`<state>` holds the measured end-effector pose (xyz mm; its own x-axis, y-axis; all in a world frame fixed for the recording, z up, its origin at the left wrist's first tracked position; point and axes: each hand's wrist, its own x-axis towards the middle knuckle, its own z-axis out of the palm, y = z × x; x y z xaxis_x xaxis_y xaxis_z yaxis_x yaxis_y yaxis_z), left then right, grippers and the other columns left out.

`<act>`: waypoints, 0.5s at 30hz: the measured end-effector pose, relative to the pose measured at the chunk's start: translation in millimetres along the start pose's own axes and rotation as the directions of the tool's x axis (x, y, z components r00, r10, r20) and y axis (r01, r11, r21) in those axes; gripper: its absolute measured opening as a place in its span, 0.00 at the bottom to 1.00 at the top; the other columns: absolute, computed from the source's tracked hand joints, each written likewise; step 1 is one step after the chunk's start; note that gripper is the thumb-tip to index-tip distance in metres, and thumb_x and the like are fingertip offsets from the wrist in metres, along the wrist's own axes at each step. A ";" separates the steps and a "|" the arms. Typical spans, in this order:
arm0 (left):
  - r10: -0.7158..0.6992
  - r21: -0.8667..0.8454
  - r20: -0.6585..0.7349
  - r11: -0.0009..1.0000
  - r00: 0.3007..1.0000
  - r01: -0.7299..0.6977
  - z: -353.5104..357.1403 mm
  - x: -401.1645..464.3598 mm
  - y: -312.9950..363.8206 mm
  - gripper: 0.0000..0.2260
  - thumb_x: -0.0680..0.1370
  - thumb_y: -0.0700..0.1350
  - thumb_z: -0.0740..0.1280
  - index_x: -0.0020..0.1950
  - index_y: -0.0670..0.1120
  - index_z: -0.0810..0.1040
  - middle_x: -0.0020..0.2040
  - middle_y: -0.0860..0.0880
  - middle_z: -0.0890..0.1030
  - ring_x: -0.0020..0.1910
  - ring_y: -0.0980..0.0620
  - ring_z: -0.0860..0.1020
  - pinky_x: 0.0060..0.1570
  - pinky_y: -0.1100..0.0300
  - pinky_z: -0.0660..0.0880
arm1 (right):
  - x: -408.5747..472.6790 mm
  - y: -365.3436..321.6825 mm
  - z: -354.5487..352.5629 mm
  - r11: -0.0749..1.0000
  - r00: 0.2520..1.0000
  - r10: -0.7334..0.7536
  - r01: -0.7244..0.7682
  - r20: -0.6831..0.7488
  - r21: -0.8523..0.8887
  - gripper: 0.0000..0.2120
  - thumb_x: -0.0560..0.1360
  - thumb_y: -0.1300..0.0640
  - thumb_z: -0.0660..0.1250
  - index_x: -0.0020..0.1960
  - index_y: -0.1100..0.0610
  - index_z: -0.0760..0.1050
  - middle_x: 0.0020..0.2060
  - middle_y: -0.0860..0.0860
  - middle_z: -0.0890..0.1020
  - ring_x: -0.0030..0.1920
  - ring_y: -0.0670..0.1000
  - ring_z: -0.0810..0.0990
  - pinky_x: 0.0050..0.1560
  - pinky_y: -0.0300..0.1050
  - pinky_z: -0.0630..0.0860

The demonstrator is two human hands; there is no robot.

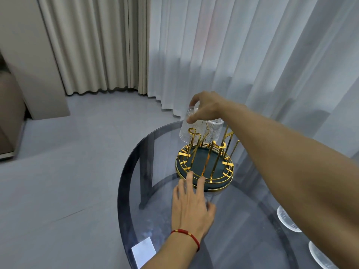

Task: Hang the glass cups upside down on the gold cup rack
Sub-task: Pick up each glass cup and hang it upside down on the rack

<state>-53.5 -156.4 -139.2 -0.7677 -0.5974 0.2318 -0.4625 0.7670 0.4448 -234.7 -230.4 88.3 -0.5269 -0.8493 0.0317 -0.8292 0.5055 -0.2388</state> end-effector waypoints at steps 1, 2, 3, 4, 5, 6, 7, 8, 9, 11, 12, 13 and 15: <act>-0.004 0.001 0.000 1.000 1.000 0.004 0.1 0.0 -0.1 0.28 0.77 0.58 0.62 0.75 0.55 0.58 0.79 0.45 0.57 0.76 0.40 0.57 0.74 0.43 0.58 | 1.3 -0.8 0.6 0.999 1.000 0.003 -0.003 0.025 -0.036 0.33 0.67 0.44 0.81 0.69 0.51 0.76 0.64 0.55 0.80 0.57 0.55 0.75 0.56 0.51 0.72; -0.008 -0.001 0.000 1.000 1.000 0.008 0.1 -0.2 -0.1 0.28 0.76 0.58 0.61 0.75 0.55 0.58 0.79 0.45 0.57 0.76 0.40 0.58 0.74 0.43 0.59 | 2.8 -1.8 1.0 0.998 0.999 0.004 -0.001 0.045 -0.067 0.34 0.67 0.44 0.82 0.69 0.50 0.75 0.64 0.55 0.80 0.58 0.56 0.75 0.56 0.52 0.73; -0.010 -0.003 -0.003 1.000 1.000 0.010 0.0 -0.2 -0.2 0.28 0.76 0.58 0.61 0.75 0.55 0.59 0.79 0.46 0.57 0.76 0.39 0.59 0.73 0.43 0.60 | 3.8 -3.1 1.6 0.996 0.998 0.001 0.004 0.060 -0.091 0.34 0.67 0.45 0.82 0.69 0.50 0.75 0.64 0.55 0.79 0.59 0.58 0.75 0.57 0.53 0.73; -0.009 -0.002 -0.009 1.000 1.000 0.009 -0.1 -0.5 -0.1 0.28 0.76 0.59 0.61 0.74 0.55 0.59 0.79 0.46 0.58 0.75 0.40 0.59 0.73 0.43 0.61 | 4.8 -3.9 2.4 0.994 0.998 -0.002 0.010 0.071 -0.110 0.34 0.67 0.47 0.82 0.69 0.50 0.75 0.65 0.55 0.78 0.62 0.59 0.75 0.58 0.54 0.74; -0.007 -0.001 -0.014 1.000 1.000 0.007 -0.1 -0.5 -0.2 0.28 0.75 0.59 0.61 0.74 0.55 0.60 0.79 0.46 0.58 0.74 0.40 0.60 0.73 0.44 0.62 | 5.6 -4.5 3.5 0.991 0.997 -0.004 0.015 0.082 -0.129 0.34 0.67 0.48 0.82 0.70 0.50 0.74 0.66 0.55 0.77 0.64 0.60 0.75 0.60 0.55 0.74; -0.007 -0.001 -0.017 1.000 1.000 0.007 0.0 -0.3 -0.1 0.28 0.75 0.59 0.60 0.74 0.55 0.60 0.79 0.46 0.58 0.74 0.40 0.60 0.72 0.44 0.62 | 6.1 -5.0 4.9 0.988 0.995 -0.005 0.020 0.097 -0.155 0.34 0.68 0.48 0.82 0.71 0.49 0.73 0.68 0.56 0.77 0.66 0.61 0.74 0.62 0.57 0.74; -0.009 -0.003 -0.016 1.000 1.000 0.009 0.0 -0.1 -0.1 0.28 0.75 0.59 0.60 0.74 0.55 0.60 0.79 0.47 0.58 0.74 0.40 0.60 0.72 0.44 0.63 | 6.4 -5.5 6.3 0.982 0.993 -0.004 0.025 0.114 -0.185 0.35 0.68 0.48 0.81 0.71 0.49 0.72 0.69 0.56 0.76 0.67 0.62 0.73 0.65 0.59 0.74; -0.011 -0.004 -0.012 1.000 1.000 0.010 -0.1 0.1 -0.1 0.28 0.75 0.59 0.60 0.74 0.55 0.59 0.79 0.47 0.58 0.74 0.40 0.60 0.72 0.44 0.62 | 6.8 -5.7 7.4 0.976 0.992 -0.003 0.030 0.126 -0.217 0.35 0.69 0.48 0.81 0.72 0.48 0.71 0.70 0.56 0.75 0.69 0.62 0.72 0.67 0.61 0.73; -0.011 -0.005 -0.007 1.000 1.000 0.011 -0.3 0.3 -0.1 0.28 0.76 0.59 0.60 0.74 0.55 0.59 0.79 0.47 0.57 0.74 0.40 0.59 0.73 0.43 0.62 | 6.9 -5.7 7.8 0.969 0.991 -0.003 0.035 0.133 -0.244 0.35 0.70 0.47 0.80 0.73 0.47 0.71 0.71 0.56 0.74 0.70 0.63 0.71 0.68 0.63 0.72; -0.009 -0.004 -0.005 1.000 1.000 0.009 -1.1 0.5 0.0 0.28 0.75 0.59 0.60 0.74 0.55 0.59 0.79 0.47 0.57 0.74 0.40 0.59 0.72 0.43 0.63 | 6.0 -4.1 7.7 0.958 0.991 -0.007 0.044 0.132 -0.285 0.36 0.70 0.45 0.79 0.75 0.45 0.69 0.73 0.55 0.73 0.72 0.63 0.70 0.69 0.65 0.71; -0.008 -0.003 -0.006 1.000 1.000 0.008 -1.6 0.2 0.0 0.28 0.75 0.59 0.60 0.74 0.55 0.60 0.79 0.46 0.57 0.74 0.40 0.59 0.72 0.43 0.63 | 4.6 -2.6 7.7 0.950 0.992 -0.010 0.048 0.125 -0.307 0.37 0.71 0.43 0.78 0.77 0.44 0.68 0.75 0.55 0.72 0.73 0.63 0.69 0.69 0.66 0.71; -0.006 -0.002 -0.006 1.000 1.000 0.006 -2.2 -0.5 0.0 0.28 0.75 0.59 0.60 0.74 0.55 0.60 0.78 0.46 0.57 0.74 0.39 0.59 0.72 0.43 0.63 | 2.0 -0.7 7.7 0.940 0.993 -0.014 0.052 0.114 -0.337 0.38 0.71 0.41 0.77 0.78 0.43 0.66 0.75 0.54 0.72 0.74 0.63 0.69 0.69 0.66 0.71; 0.002 0.002 -0.008 1.000 1.000 -0.002 -3.3 -0.7 -0.2 0.29 0.74 0.60 0.59 0.74 0.54 0.61 0.78 0.46 0.57 0.74 0.39 0.60 0.71 0.43 0.64 | -6.9 3.7 6.3 0.921 0.997 -0.031 0.058 0.077 -0.385 0.38 0.74 0.37 0.73 0.80 0.42 0.63 0.76 0.52 0.72 0.75 0.62 0.69 0.70 0.65 0.71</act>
<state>-51.5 -157.0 -136.6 -0.7649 -0.5980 0.2395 -0.4620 0.7683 0.4430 -232.9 -223.7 81.0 -0.4851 -0.8737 -0.0358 -0.8664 0.4746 0.1552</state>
